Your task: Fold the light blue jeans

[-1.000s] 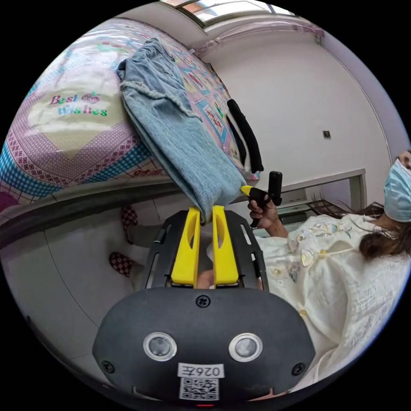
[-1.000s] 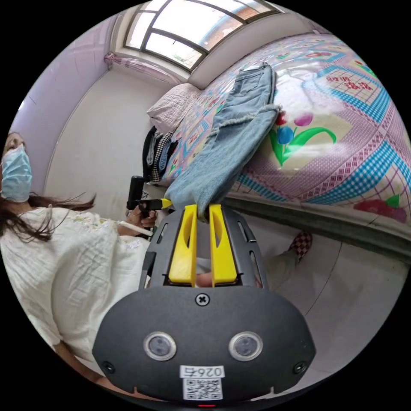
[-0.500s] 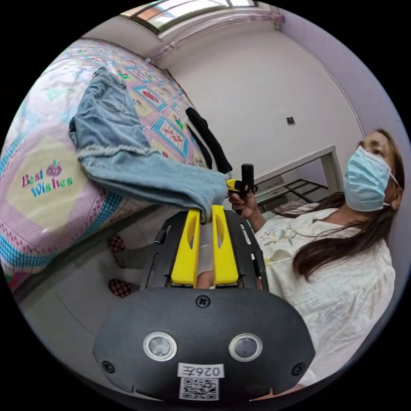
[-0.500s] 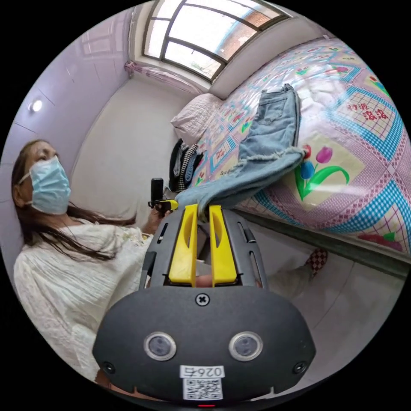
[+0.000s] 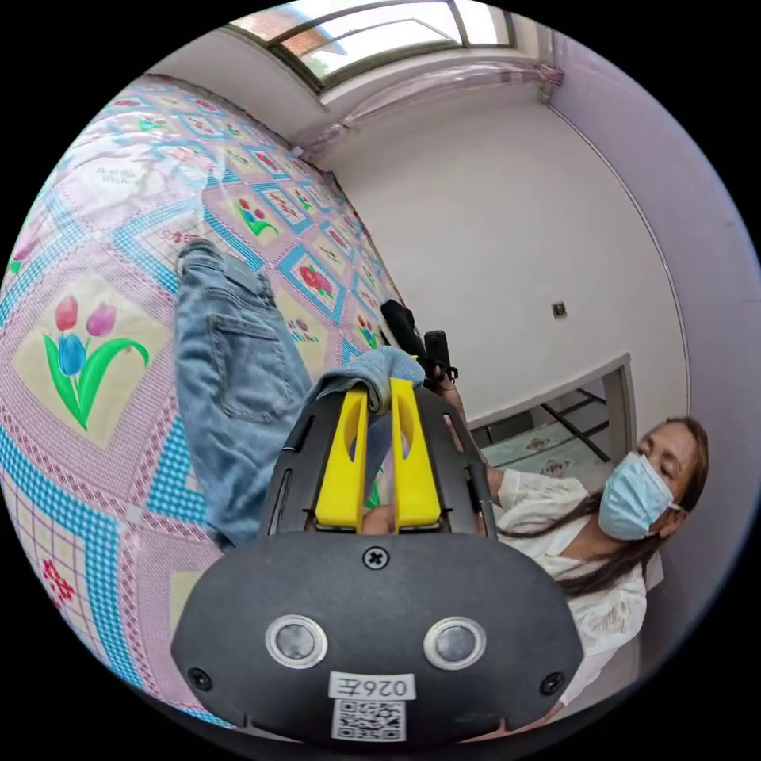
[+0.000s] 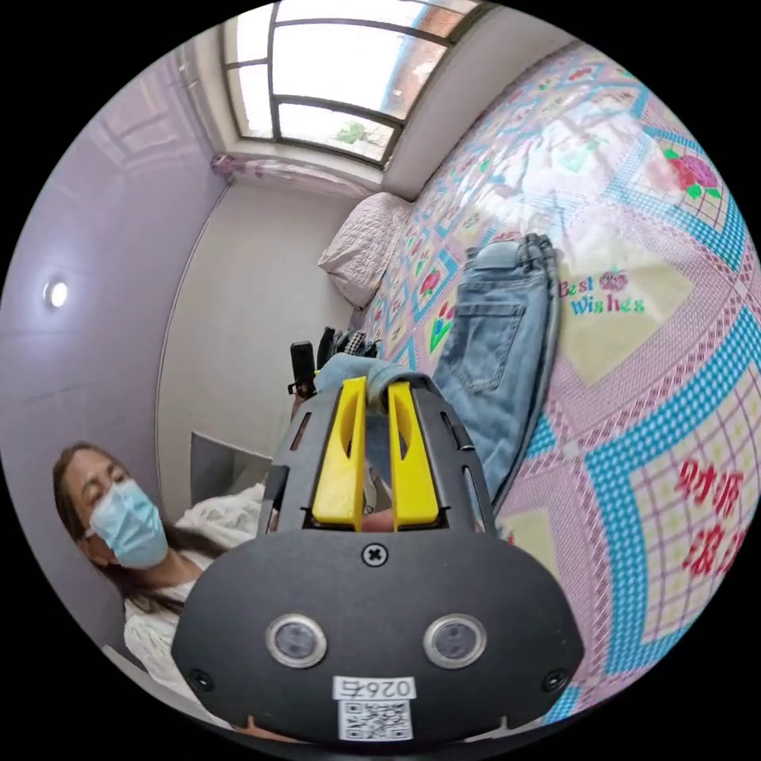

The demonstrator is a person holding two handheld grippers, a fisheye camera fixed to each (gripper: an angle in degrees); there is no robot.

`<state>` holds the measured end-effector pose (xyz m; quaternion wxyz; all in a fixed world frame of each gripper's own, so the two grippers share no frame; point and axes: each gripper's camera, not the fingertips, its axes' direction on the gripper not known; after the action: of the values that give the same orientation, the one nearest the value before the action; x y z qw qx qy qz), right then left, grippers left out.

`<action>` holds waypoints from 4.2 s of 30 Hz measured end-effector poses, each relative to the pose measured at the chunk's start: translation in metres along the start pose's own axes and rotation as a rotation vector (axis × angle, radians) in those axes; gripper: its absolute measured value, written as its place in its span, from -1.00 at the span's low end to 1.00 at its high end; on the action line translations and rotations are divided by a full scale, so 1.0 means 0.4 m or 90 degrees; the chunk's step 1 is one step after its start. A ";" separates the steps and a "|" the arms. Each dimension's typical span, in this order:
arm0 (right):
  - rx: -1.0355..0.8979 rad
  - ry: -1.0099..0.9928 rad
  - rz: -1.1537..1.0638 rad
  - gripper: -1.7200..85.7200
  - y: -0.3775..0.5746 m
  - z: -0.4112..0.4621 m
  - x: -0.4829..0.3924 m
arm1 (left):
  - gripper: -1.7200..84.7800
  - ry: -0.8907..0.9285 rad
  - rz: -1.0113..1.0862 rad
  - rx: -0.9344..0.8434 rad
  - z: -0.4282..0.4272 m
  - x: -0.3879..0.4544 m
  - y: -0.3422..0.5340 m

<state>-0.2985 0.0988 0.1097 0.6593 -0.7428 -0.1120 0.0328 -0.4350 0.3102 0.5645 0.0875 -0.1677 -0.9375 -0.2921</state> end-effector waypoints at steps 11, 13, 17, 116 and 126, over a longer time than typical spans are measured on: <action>-0.024 0.106 0.033 -0.80 -0.259 0.131 0.310 | -0.95 -0.042 -0.170 0.000 -0.004 -0.248 -0.186; 0.003 0.187 -0.051 -0.81 -0.195 0.159 0.228 | -0.97 -0.039 -0.174 0.057 -0.041 -0.240 -0.174; 0.033 0.259 -0.196 -0.89 -0.091 0.253 0.095 | -0.98 -0.006 -0.137 0.186 -0.088 -0.183 -0.179; 0.174 0.299 0.011 -0.72 0.444 0.315 0.042 | -0.48 -0.327 -0.045 0.070 0.271 -0.002 0.343; 0.079 0.276 0.025 -0.74 0.227 0.371 0.150 | -0.52 -0.391 -0.054 -0.018 0.310 -0.092 0.222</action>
<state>-0.2581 0.2461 0.0068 0.7114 -0.6928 0.0490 -0.1080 -0.3764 0.4406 0.5000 -0.2144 -0.2102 -0.9220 -0.2445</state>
